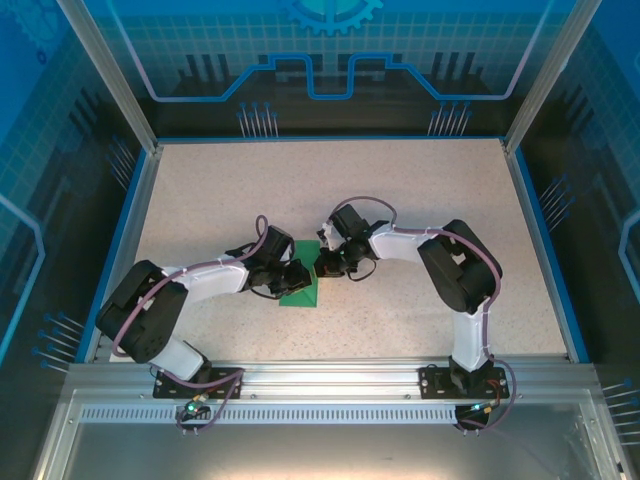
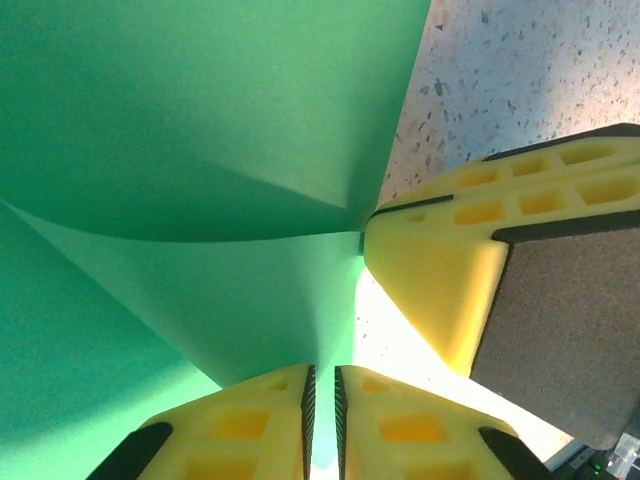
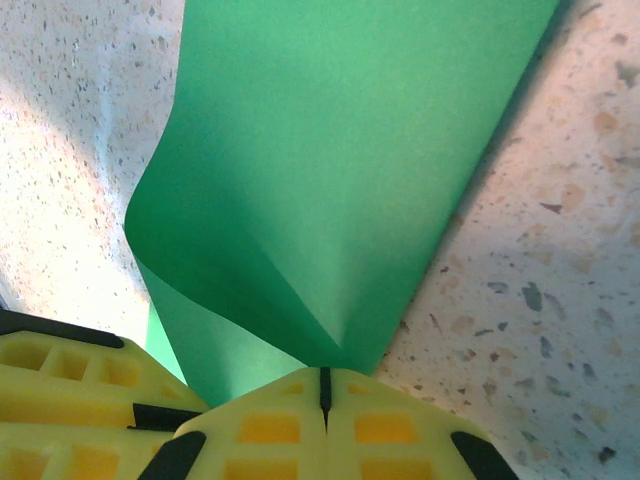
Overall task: Fold a paper plane with a square sheet of paper (pick it up from the middle)
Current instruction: Fold the triangle a second time at the center of the table.
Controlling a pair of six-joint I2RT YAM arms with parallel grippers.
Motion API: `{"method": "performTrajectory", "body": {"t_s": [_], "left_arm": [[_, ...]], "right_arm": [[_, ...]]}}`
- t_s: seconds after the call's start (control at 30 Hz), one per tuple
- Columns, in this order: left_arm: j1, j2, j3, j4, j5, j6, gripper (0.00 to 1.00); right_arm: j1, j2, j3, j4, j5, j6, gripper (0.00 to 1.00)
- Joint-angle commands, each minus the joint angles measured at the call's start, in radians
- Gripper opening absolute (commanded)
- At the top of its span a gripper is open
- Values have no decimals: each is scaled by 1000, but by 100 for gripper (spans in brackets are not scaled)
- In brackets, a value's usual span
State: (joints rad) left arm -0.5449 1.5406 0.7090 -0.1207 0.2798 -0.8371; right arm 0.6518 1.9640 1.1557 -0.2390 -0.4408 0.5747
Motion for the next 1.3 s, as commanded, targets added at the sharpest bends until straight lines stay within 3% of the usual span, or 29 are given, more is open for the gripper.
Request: {"method": "performTrajectory", "body": {"t_s": [0.0, 0.67, 1.27], "left_arm": [[7, 18, 13, 16, 26, 1, 18], [7, 36, 13, 26, 37, -2, 22], [7, 71, 15, -4, 11, -13, 15]], "right_arm": [[-10, 18, 24, -20, 8, -14, 4], [-14, 41, 33, -27, 34, -6, 4], [-14, 43, 38, -26, 24, -6, 5]]}}
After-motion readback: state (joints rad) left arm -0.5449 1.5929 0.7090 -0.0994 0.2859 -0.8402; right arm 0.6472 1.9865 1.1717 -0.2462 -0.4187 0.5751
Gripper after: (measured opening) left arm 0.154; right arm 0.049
